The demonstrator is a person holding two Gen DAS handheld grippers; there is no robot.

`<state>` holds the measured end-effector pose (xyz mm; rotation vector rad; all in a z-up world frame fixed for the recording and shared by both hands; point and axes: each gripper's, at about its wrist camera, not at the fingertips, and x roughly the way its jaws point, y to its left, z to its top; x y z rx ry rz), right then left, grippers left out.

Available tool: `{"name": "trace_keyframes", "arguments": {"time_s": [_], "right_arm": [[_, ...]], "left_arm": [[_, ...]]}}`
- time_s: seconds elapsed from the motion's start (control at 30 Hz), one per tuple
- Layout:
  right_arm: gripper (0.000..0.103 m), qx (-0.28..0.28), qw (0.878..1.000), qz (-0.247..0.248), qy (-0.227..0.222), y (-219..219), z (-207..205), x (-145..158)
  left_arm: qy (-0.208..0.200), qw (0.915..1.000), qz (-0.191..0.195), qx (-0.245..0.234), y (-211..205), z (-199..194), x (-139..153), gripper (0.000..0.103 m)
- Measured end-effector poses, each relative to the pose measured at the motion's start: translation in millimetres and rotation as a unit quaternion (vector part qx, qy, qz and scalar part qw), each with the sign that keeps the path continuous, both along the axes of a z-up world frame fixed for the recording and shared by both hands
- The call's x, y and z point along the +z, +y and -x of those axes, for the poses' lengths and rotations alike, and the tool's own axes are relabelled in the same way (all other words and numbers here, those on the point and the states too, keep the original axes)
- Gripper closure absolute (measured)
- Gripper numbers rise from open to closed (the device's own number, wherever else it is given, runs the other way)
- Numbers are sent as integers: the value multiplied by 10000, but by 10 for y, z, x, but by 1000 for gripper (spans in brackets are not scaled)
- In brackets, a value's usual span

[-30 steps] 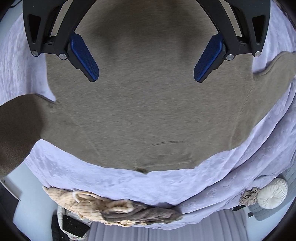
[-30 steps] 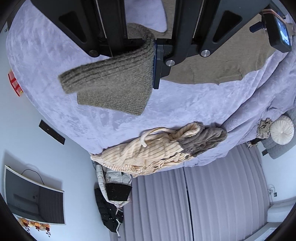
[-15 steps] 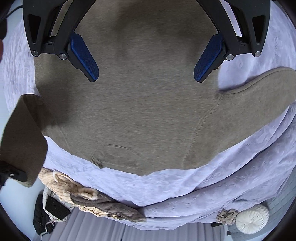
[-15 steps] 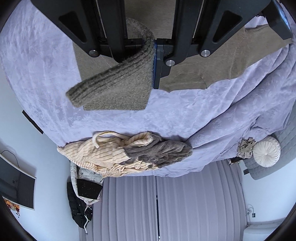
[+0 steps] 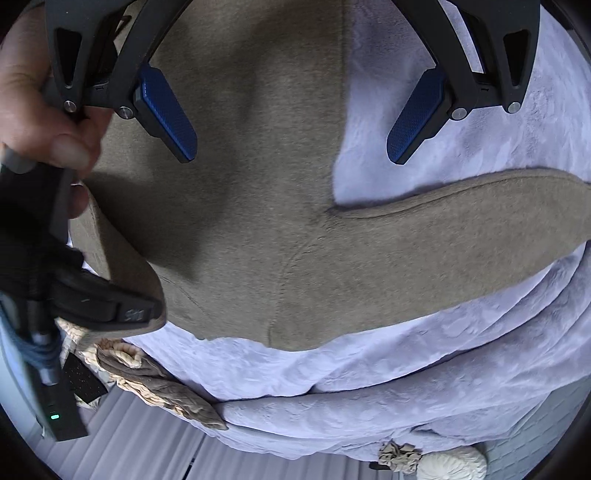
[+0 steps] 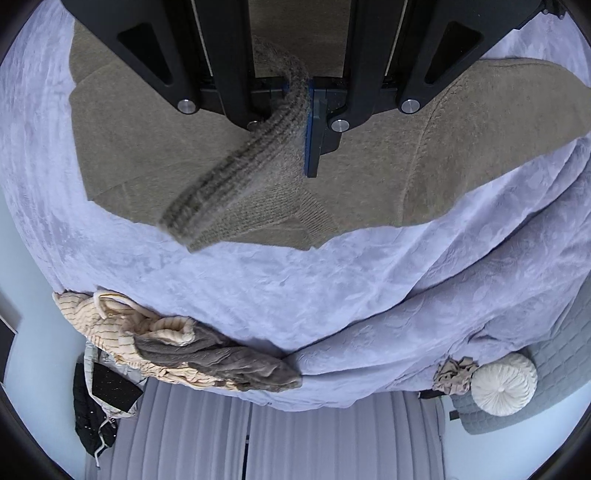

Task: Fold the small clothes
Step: 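Carry the sleeve across the sweater body with the right tool, release, then move the left tool to the cuff of the other sleeve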

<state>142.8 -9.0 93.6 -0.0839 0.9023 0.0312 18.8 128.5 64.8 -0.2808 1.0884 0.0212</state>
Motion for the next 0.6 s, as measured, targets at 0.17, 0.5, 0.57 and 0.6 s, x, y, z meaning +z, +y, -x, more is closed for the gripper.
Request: {"name": "trace_keyframes", "arguments": {"time_s": [0.17, 0.5, 0.57, 0.6], "right_arm": [[70, 674, 9951, -254, 675, 239, -24, -283], [28, 726, 9971, -237, -6, -591, 258, 256], [28, 230, 9991, 353, 91, -957, 198, 112], [28, -27, 9983, 523, 239, -1155, 166, 8]], "left_arm": [[79, 9999, 56, 108, 95, 103, -45, 0], [-35, 9996, 130, -234, -310, -207, 140, 0], [-25, 9985, 152, -522, -589, -396, 120, 0], [-9, 9982, 129, -581, -702, -486, 104, 0]]}}
